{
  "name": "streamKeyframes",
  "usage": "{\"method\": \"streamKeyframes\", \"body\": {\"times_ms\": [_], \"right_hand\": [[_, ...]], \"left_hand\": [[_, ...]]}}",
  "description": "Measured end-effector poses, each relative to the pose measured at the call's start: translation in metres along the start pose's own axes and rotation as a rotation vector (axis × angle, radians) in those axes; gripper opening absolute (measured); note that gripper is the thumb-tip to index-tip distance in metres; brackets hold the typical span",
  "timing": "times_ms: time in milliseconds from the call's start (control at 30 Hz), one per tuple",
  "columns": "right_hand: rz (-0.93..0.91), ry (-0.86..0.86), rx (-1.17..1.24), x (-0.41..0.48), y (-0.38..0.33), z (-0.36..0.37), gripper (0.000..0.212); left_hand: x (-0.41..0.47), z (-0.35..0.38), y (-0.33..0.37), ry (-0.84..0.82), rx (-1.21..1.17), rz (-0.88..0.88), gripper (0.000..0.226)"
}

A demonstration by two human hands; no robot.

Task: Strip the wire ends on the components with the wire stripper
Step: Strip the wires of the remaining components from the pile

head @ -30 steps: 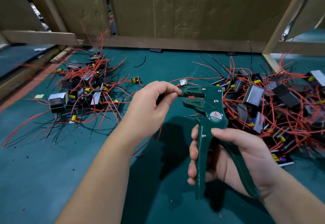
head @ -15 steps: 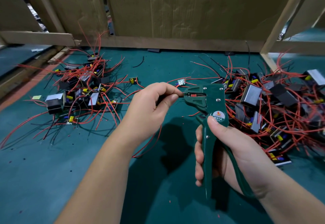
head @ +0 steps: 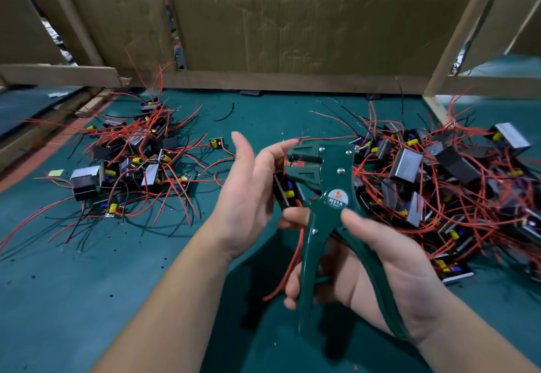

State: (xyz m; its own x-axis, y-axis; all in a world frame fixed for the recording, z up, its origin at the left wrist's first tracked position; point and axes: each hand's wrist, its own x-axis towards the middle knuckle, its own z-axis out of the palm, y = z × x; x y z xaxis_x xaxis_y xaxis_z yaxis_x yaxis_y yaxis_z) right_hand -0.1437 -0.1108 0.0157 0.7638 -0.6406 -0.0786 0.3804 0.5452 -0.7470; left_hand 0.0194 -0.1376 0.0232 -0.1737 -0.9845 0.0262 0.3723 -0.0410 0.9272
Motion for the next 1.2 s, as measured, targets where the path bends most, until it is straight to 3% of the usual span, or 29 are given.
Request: {"method": "streamKeyframes", "body": {"times_ms": [133, 267, 400, 467, 533, 600, 700, 767, 867, 1000, 1100, 1200], "right_hand": [[-0.306, 0.244, -0.167, -0.001, -0.002, -0.005, 0.067], [-0.619, 0.366, -0.209, -0.006, -0.027, -0.012, 0.039], [-0.53, 0.393, -0.104, -0.01, -0.039, -0.021, 0.024], [-0.476, 0.38, -0.073, -0.011, -0.04, -0.023, 0.035], [-0.446, 0.371, -0.082, -0.01, -0.04, -0.023, 0.062], [-0.42, 0.367, -0.089, -0.009, -0.039, -0.021, 0.082], [-0.356, 0.336, -0.057, -0.01, -0.037, -0.019, 0.07], [-0.284, 0.304, -0.032, -0.011, -0.036, -0.014, 0.061], [-0.179, 0.293, 0.02, -0.013, -0.034, -0.006, 0.065], [-0.044, 0.16, 0.04, -0.013, -0.031, 0.002, 0.075], [0.019, 0.088, 0.012, -0.013, -0.027, 0.004, 0.063], [0.042, 0.077, 0.045, -0.011, -0.023, 0.004, 0.064]], "left_hand": [[0.006, -0.008, 0.0, 0.197, 0.274, 0.131, 0.084], [0.003, -0.033, -0.002, 0.548, 0.992, 0.247, 0.045], [0.004, -0.052, -0.004, 0.777, 1.37, 0.046, 0.043], [0.003, -0.058, -0.005, 0.832, 1.459, -0.136, 0.049], [0.002, -0.063, -0.006, 0.854, 1.515, -0.297, 0.049], [0.0, -0.068, -0.004, 0.856, 1.544, -0.345, 0.047], [-0.003, -0.077, 0.005, 0.929, 1.508, -0.239, 0.046], [-0.003, -0.082, 0.009, 0.957, 1.52, -0.056, 0.049], [0.005, -0.076, 0.001, 0.768, 1.581, 0.208, 0.057], [0.016, -0.067, -0.024, 0.474, 1.717, 0.052, 0.059], [0.019, -0.07, -0.023, 0.555, 1.752, 0.035, 0.058], [0.016, -0.066, -0.015, 0.657, 1.716, 0.165, 0.035]]}}
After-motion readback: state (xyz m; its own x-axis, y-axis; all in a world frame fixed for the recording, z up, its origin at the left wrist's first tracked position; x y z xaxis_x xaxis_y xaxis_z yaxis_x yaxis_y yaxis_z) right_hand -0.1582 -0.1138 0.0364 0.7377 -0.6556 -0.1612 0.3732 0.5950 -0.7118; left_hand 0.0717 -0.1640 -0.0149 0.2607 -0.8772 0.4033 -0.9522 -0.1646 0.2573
